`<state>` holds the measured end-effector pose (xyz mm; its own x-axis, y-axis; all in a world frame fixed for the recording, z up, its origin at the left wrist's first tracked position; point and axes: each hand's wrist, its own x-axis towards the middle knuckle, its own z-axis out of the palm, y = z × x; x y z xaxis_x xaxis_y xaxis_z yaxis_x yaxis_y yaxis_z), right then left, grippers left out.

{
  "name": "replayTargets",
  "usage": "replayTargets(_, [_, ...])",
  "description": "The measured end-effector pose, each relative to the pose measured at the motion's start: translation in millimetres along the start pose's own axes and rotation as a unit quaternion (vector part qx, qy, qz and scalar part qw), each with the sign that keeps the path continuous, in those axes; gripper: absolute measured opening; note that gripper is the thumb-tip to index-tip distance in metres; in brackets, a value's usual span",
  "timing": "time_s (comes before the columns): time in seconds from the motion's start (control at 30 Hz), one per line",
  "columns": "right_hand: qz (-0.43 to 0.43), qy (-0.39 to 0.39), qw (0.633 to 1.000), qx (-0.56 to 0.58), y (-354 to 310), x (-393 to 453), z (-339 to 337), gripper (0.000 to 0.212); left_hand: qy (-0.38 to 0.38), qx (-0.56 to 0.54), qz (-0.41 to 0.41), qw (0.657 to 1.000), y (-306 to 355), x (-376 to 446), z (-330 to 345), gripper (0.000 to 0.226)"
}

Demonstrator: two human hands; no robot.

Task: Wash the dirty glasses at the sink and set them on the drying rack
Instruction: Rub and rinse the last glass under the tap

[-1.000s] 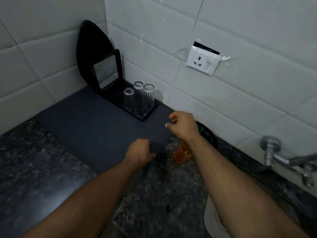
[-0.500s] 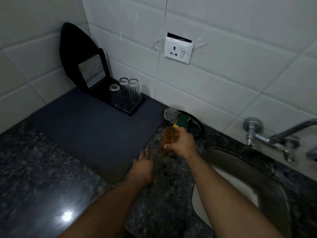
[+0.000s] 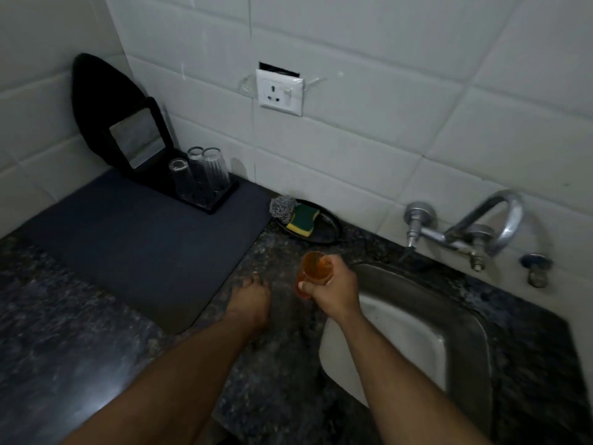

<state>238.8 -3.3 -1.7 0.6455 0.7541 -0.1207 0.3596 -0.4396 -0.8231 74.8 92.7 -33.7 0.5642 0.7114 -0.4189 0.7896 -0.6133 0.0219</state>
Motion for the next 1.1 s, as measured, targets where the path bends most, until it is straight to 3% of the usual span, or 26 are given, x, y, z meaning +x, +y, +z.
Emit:
replayTargets(0.13, [0.02, 0.009, 1.0, -0.008, 27.2, -31.1, -57.8, 0.056, 0.017, -0.018, 0.021, 0.999, 57.9, -9.6, -17.3, 0.078])
replayTargets(0.3, [0.037, 0.057, 0.998, -0.006, 55.5, -60.6, -133.1, 0.052, 0.075, -0.087, 0.084, 0.99, 138.1, -24.0, -46.8, 0.041])
replayTargets(0.53, [0.061, 0.119, 0.991, -0.019, 80.1, -68.2, -205.6, 0.055, 0.124, -0.152, 0.135, 0.971, 225.6, -8.8, -87.0, 0.034])
replayTargets(0.73, [0.061, 0.143, 0.988, -0.02, 79.5, -51.7, -224.1, 0.055, 0.183, -0.245, 0.11, 0.946, 262.4, 28.1, -123.4, 0.038])
replayTargets(1.1, [0.082, 0.179, 0.98, -0.007, 83.0, -37.5, -208.1, 0.058, 0.137, -0.205, 0.154, 0.957, 271.5, 76.4, -128.5, 0.03])
